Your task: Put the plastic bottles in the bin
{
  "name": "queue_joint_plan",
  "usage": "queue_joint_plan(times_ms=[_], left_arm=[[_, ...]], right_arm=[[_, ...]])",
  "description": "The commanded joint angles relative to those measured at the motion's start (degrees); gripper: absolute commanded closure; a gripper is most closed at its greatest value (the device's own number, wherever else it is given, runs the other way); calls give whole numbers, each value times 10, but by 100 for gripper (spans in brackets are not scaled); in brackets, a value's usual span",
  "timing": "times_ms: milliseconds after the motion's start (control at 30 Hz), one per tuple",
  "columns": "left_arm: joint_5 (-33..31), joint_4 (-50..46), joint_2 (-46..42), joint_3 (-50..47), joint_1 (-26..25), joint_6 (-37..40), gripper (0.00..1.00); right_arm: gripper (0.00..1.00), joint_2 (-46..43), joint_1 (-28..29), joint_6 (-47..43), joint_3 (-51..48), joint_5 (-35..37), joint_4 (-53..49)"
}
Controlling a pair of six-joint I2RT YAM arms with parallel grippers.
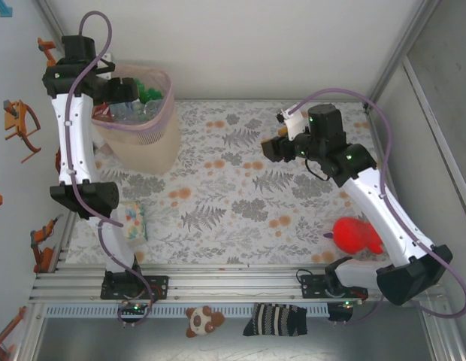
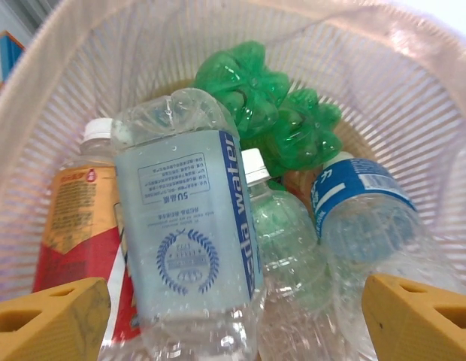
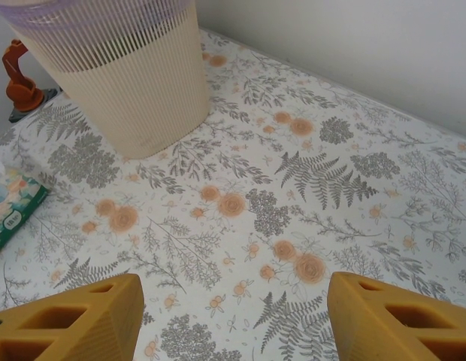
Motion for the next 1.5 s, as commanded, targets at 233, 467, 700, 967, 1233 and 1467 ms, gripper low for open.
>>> queue_joint_plan(times_ms=[233,467,700,967,1233,1467], left_arm=[[8,65,-187,-172,1,-42,14],[-11,229,-406,-495,2,-72,9],[-7,340,-578,-741,1,-122,2],[-40,427,-663,-930,0,-151,3],[-118,572,-670,-1095,-51,-97,3],[-112,755,-635,-1209,-70,-43,3]], right_arm=[[35,-41,5,-7,-17,46,-7],[33,-74,1,1,-57,154,-8],[27,-115,-20,27,-109,240,-8],[2,-148,-48,51,-223,332,34],[1,-158,-91,49,-399,406,212],[1,-113,-165,67,-496,419,357]])
